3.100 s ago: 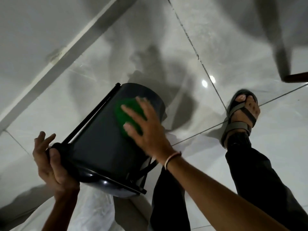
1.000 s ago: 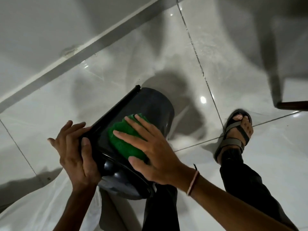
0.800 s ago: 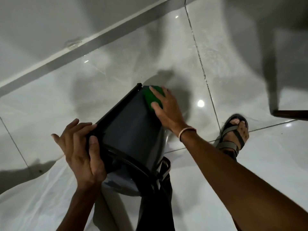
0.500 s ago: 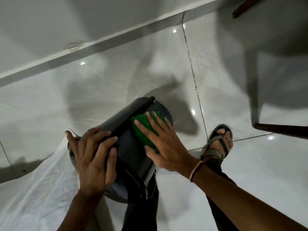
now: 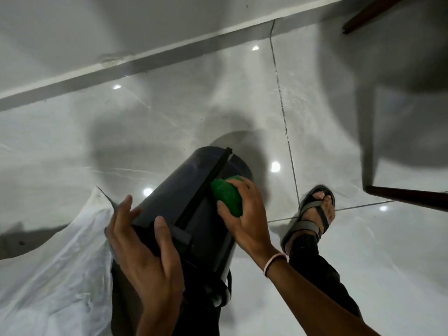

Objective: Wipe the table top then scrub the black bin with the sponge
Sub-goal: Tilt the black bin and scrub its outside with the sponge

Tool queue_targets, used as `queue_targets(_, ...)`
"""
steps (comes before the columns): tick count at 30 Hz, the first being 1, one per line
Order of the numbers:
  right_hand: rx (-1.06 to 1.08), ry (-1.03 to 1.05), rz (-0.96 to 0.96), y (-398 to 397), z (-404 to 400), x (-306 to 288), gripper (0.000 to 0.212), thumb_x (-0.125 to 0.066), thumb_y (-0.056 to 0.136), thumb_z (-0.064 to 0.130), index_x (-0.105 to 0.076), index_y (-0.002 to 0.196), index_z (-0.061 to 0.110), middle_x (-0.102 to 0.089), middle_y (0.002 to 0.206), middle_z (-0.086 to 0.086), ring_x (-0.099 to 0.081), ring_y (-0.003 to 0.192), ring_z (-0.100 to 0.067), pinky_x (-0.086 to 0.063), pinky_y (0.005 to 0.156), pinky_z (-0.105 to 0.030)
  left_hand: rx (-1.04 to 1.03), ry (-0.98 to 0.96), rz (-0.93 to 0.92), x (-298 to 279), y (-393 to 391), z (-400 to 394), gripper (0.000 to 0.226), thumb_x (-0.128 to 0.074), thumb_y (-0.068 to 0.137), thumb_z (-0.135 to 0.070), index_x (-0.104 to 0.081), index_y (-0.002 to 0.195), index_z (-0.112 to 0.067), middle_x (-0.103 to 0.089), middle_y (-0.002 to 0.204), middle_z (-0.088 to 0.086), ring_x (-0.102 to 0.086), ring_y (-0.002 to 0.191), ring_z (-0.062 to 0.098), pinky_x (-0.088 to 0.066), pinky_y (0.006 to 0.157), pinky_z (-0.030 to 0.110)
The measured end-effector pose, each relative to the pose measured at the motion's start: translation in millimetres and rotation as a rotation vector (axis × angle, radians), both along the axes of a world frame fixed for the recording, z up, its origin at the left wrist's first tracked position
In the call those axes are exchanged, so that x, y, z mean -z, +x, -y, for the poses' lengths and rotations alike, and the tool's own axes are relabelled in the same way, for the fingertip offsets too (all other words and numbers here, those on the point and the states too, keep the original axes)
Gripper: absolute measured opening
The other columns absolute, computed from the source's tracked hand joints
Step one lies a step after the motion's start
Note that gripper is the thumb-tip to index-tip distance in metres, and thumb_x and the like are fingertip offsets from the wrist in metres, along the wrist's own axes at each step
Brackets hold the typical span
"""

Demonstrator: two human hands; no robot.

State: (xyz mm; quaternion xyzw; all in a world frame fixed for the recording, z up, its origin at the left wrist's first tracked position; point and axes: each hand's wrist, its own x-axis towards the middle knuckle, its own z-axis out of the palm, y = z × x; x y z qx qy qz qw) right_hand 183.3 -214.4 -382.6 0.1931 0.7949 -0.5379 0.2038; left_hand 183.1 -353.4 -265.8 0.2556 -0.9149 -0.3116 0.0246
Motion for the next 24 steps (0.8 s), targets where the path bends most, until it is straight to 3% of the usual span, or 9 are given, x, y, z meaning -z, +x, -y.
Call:
queue_targets(2,0.095,-0.050,0.017,11,-6,-11,0.040,-0.066,0.083,0.034,-0.060,0.122,0.028,-0.061,0.126,0.002,-0.060,0.115,-0.015,-0.043,0.093,-0.007,-0.030,-0.018,0.101,4,8,-1,0.068,-0.044,0.100,-0.039,-0.028,0.163,-0.018,-0.031,0.169,0.006,-0.029,0.158,0.034,-0.019,0.128,0.066)
queue_targets(4,0.171,-0.116,0.066,15,-18,-20,0.034,-0.065,0.082,0.027,-0.061,0.116,0.033,-0.065,0.116,0.004,-0.064,0.107,-0.012,-0.053,0.086,-0.018,0.046,-0.037,0.147,6,24,-2,0.079,-0.043,0.097,-0.043,-0.020,0.166,-0.014,-0.020,0.175,0.011,-0.016,0.164,0.028,-0.004,0.131,0.066)
queue_targets(7,0.248,-0.117,0.044,1,-43,-19,0.033,-0.063,0.085,0.032,-0.063,0.118,0.032,-0.068,0.116,-0.001,-0.066,0.106,-0.014,-0.056,0.086,-0.024,0.252,-0.083,0.121,7,52,-1,0.084,-0.049,0.092,-0.040,-0.020,0.165,-0.009,-0.018,0.175,0.018,-0.014,0.165,0.029,0.001,0.133,0.062)
queue_targets(10,-0.002,-0.025,0.004,-16,-49,0,0.045,-0.059,0.090,0.038,-0.056,0.135,0.037,-0.061,0.136,0.002,-0.057,0.126,-0.013,-0.048,0.105,-0.028,0.315,-0.062,0.089,9,72,7,0.086,-0.043,0.098,-0.057,-0.020,0.164,-0.007,-0.017,0.174,0.020,-0.011,0.166,0.025,0.001,0.134,0.059)
queue_targets(12,-0.263,0.027,0.055,-15,-37,17,0.058,-0.053,0.093,0.048,-0.044,0.149,0.041,-0.044,0.156,-0.004,-0.043,0.143,-0.022,-0.039,0.119,-0.044,0.210,-0.023,0.107,10,74,11,0.081,-0.034,0.102,-0.057,-0.013,0.167,-0.013,-0.011,0.177,0.016,-0.006,0.167,0.023,0.002,0.132,0.063)
queue_targets(15,-0.363,0.136,0.098,-6,-11,13,0.066,-0.036,0.094,0.067,-0.034,0.155,0.045,-0.020,0.173,-0.007,-0.016,0.161,-0.029,-0.024,0.126,-0.060,0.136,-0.006,0.153,11,75,22,0.077,-0.027,0.102,-0.053,-0.001,0.168,-0.022,-0.003,0.179,0.011,-0.002,0.167,0.027,0.002,0.126,0.075)
queue_targets(19,-0.559,0.028,-0.154,19,25,-45,0.060,-0.028,0.100,0.064,-0.033,0.156,0.043,-0.017,0.175,-0.002,-0.002,0.163,-0.020,-0.010,0.129,-0.047,0.222,-0.031,0.180,14,70,28,0.091,-0.012,0.098,-0.078,0.002,0.169,-0.022,0.002,0.178,0.020,0.005,0.166,0.036,0.004,0.121,0.081)
queue_targets(22,-0.555,0.041,-0.273,44,29,-44,0.052,-0.030,0.106,0.055,-0.039,0.154,0.037,-0.027,0.170,-0.007,-0.015,0.162,-0.023,-0.020,0.127,-0.045,0.209,0.002,0.162,16,72,29,0.085,-0.011,0.100,-0.074,0.005,0.168,-0.026,0.005,0.178,0.016,0.009,0.166,0.033,0.005,0.123,0.078)
queue_targets(24,-0.452,0.158,-0.198,41,16,-15,0.051,-0.032,0.106,0.054,-0.040,0.153,0.037,-0.027,0.169,-0.009,-0.022,0.159,-0.026,-0.026,0.127,-0.048,0.118,0.072,0.165,18,72,34,0.078,-0.015,0.103,-0.064,0.004,0.168,-0.024,0.006,0.179,0.008,0.010,0.166,0.025,0.003,0.127,0.074)
